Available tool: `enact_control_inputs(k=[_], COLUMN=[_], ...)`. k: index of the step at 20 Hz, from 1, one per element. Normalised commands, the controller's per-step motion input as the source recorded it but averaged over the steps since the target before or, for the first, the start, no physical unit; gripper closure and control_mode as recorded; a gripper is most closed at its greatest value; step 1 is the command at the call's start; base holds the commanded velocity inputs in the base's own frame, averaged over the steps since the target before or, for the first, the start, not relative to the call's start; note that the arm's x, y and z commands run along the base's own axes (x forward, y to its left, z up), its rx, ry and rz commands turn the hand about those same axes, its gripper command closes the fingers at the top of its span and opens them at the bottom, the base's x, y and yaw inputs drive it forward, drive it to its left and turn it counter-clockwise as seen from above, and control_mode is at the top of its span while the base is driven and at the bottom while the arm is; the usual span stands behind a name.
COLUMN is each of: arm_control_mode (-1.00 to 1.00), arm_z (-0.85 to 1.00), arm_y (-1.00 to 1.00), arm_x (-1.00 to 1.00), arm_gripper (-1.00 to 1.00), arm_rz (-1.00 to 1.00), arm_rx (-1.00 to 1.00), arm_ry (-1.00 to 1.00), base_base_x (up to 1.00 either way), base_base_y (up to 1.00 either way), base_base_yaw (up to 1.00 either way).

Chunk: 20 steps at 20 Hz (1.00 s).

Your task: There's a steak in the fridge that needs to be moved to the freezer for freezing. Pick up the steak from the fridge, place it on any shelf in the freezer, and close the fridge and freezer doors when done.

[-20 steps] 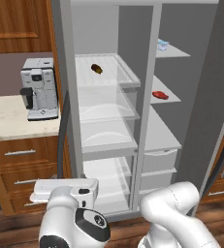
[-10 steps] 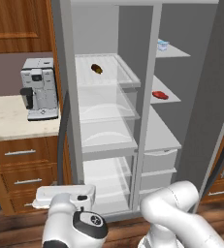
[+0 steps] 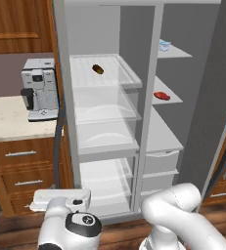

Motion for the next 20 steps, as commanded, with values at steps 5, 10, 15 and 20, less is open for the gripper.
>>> enact_control_inputs(k=[5,10,15,20], arm_control_mode=[-1.0,-1.0,-1.0,-1.0], arm_z=[-0.27,-0.19,-0.14,-0.17], arm_y=[0.0,-0.15,-0.58,-0.79], arm_x=[0.62,0.5,0.33,0.33], arm_gripper=[-1.0,-1.0,-1.0,-1.0], arm_rz=[-0.1,-0.05,-0.01,0.0], arm_rx=[0.0,0.0,0.01,0.05], arm_ry=[0.03,0.06,0.03,0.01], base_base_x=[0.0,0.0,0.0,0.0], base_base_y=[0.0,0.0,0.0,0.0], base_base_yaw=[0.0,0.0,0.0,0.0])
